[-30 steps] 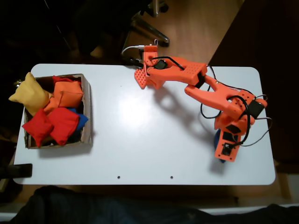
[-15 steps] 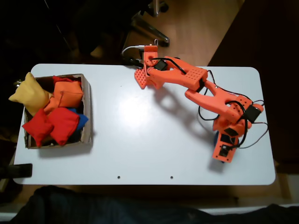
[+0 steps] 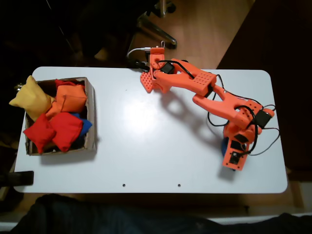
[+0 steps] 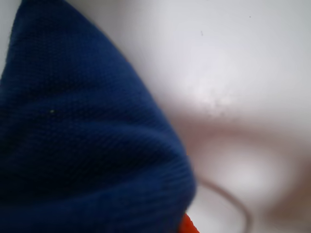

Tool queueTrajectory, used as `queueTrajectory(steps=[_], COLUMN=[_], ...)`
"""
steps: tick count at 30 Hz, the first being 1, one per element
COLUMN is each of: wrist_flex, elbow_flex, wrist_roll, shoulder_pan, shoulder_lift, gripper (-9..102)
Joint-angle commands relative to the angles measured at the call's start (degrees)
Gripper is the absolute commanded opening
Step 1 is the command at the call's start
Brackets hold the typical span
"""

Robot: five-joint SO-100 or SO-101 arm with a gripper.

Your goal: Grasp a bag and put it in the box.

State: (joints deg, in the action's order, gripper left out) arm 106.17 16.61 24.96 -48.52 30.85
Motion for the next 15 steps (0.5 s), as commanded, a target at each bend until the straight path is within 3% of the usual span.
queueTrajectory(steps=[1, 10, 15], wrist_flex=[1.1, 1.1, 1.1], elbow_flex=[0.4, 0.4, 0.4], wrist_roll=[-0.4, 0.1, -0.2], shoulder_pan=[1.4, 1.6, 1.6], shoulder_lift=[-0.2, 0.5, 1.5], gripper=[27, 1, 0])
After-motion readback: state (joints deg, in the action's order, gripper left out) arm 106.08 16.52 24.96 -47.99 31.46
